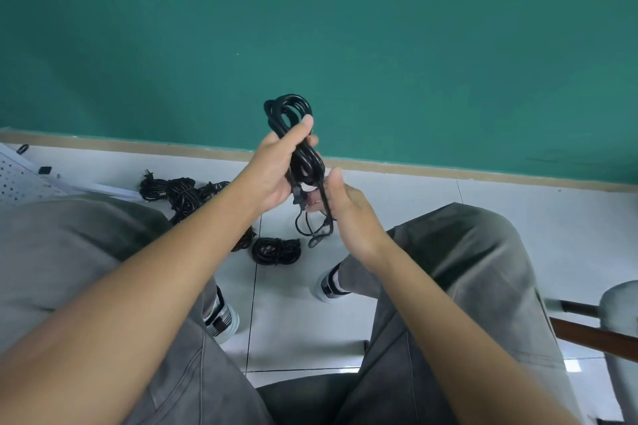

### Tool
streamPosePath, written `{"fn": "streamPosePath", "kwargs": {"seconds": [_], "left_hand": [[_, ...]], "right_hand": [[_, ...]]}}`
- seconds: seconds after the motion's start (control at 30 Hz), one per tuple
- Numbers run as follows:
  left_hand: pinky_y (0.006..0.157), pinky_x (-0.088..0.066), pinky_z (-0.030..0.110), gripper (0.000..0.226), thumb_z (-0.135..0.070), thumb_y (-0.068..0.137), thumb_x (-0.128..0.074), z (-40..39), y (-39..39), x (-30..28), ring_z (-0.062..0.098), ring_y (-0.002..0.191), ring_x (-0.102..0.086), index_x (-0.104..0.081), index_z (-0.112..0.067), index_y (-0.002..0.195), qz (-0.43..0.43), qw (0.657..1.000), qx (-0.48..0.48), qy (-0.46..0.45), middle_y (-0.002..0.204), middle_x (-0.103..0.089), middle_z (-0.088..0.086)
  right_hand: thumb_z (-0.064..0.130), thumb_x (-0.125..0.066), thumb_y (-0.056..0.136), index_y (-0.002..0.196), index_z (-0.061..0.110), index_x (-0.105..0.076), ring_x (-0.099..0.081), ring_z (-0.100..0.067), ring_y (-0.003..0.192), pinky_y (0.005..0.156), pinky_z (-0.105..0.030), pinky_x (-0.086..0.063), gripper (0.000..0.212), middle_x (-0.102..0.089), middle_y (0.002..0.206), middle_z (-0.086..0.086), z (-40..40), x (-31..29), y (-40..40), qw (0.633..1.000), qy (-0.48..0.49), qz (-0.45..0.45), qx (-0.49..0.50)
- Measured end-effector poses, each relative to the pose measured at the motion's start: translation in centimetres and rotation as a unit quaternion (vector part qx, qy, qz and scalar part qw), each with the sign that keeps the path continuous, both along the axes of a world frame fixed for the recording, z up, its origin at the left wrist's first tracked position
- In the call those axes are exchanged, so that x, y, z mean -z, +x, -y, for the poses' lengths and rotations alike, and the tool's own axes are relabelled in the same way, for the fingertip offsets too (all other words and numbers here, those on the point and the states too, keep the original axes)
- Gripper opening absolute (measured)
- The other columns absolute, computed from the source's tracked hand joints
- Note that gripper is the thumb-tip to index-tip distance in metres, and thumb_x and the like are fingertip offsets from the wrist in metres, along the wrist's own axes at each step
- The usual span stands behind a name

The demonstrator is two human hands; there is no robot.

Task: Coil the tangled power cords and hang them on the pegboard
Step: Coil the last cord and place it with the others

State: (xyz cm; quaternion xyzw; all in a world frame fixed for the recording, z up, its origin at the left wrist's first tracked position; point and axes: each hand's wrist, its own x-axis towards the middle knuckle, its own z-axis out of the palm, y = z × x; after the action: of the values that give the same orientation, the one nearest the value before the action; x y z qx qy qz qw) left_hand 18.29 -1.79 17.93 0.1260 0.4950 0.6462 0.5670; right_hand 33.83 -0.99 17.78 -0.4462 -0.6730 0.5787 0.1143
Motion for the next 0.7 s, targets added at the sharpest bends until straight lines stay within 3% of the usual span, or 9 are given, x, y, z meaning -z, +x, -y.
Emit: {"fn": "streamPosePath", "kwargs": {"seconds": [0.1, 0.17, 0.27, 0.37, 0.43, 0.5, 0.6, 0.7], "left_hand": [[0.062, -0.054, 0.030, 0.026, -0.042, 0.099, -0.066, -0.3, -0.5, 0.6, 0.013, 0.072, -0.059, -0.056, -0.019, 0.105, -0.002, 0.998, -0.057, -0.023, 0.094, -0.060, 0.001], [0.069, -0.054, 0.030, 0.028, -0.044, 0.100, -0.064, -0.6, -1.1, 0.8, 0.011, 0.072, -0.059, -0.055, -0.018, 0.102, -0.037, 0.994, -0.095, -0.039, 0.090, -0.059, -0.001], [0.081, -0.045, 0.026, 0.022, -0.042, 0.103, -0.059, -0.5, -1.1, 1.7, 0.004, 0.077, -0.054, -0.053, -0.021, 0.102, -0.259, 0.965, -0.039, -0.032, 0.088, -0.054, -0.010], [0.090, -0.041, 0.013, 0.025, -0.031, 0.105, -0.059, 0.0, -0.1, 2.2, -0.003, 0.101, -0.056, -0.052, -0.019, 0.126, -0.371, 0.926, 0.066, 0.007, 0.112, -0.061, -0.011], [0.088, -0.043, 0.017, 0.018, -0.028, 0.105, -0.059, 0.3, 0.1, 1.8, 0.002, 0.097, -0.056, -0.057, -0.019, 0.120, -0.383, 0.916, 0.119, 0.024, 0.108, -0.063, -0.006], [0.085, -0.044, 0.027, 0.013, -0.036, 0.103, -0.060, 0.6, 0.2, 1.2, 0.005, 0.086, -0.057, -0.059, -0.024, 0.101, -0.375, 0.913, 0.159, 0.036, 0.090, -0.061, -0.010], [0.072, -0.047, 0.023, 0.027, -0.055, 0.103, -0.051, 1.1, 0.7, -0.3, -0.003, 0.069, -0.061, -0.062, -0.031, 0.097, -0.313, 0.931, 0.189, 0.024, 0.072, -0.067, -0.021], [0.053, -0.041, 0.026, 0.061, -0.088, 0.080, -0.051, 1.3, 0.9, -1.0, 0.008, 0.054, -0.053, -0.062, -0.028, 0.084, -0.240, 0.946, 0.216, 0.020, 0.063, -0.061, -0.010]], "right_hand": [[0.057, -0.041, 0.104, 0.111, 0.024, -0.069, -0.072, -0.012, 0.089, 0.094, -0.034, -0.053, 0.043, -0.074, 0.097, 0.004, 0.6, 0.1, 0.5, 0.999, -0.002, 0.026, -0.020], [0.043, -0.058, 0.102, 0.104, 0.020, -0.071, -0.071, -0.016, 0.082, 0.095, -0.039, -0.054, 0.026, -0.073, 0.087, 0.003, 0.7, 0.3, 1.3, 0.998, 0.013, 0.041, -0.054], [0.015, -0.064, 0.098, 0.100, 0.006, -0.071, -0.057, -0.008, 0.066, 0.086, -0.035, -0.052, 0.011, -0.065, 0.075, 0.001, 0.3, -0.3, 1.9, 0.990, 0.076, 0.059, -0.106], [0.004, -0.060, 0.100, 0.119, 0.007, -0.072, -0.065, -0.002, 0.085, 0.096, -0.029, -0.052, 0.023, -0.076, 0.098, -0.004, -0.5, -1.6, 1.6, 0.985, 0.134, 0.058, -0.088], [0.004, -0.063, 0.097, 0.116, 0.012, -0.069, -0.068, -0.012, 0.095, 0.094, -0.034, -0.053, 0.021, -0.075, 0.100, -0.002, -1.2, -2.2, 1.4, 0.977, 0.195, 0.050, -0.075], [0.018, -0.075, 0.092, 0.107, 0.018, -0.064, -0.065, -0.015, 0.089, 0.085, -0.038, -0.054, 0.019, -0.069, 0.094, 0.005, -1.9, -2.9, 1.4, 0.960, 0.261, 0.066, -0.071], [0.049, -0.087, 0.073, 0.099, 0.019, -0.055, -0.055, -0.013, 0.075, 0.069, -0.033, -0.048, 0.050, -0.060, 0.086, 0.006, -3.5, -4.2, 1.4, 0.936, 0.332, 0.105, -0.041], [0.046, -0.087, 0.075, 0.093, 0.018, -0.051, -0.049, -0.002, 0.073, 0.068, -0.028, -0.044, 0.049, -0.054, 0.086, 0.010, -5.0, -4.9, 1.1, 0.935, 0.348, 0.057, -0.039]]}}
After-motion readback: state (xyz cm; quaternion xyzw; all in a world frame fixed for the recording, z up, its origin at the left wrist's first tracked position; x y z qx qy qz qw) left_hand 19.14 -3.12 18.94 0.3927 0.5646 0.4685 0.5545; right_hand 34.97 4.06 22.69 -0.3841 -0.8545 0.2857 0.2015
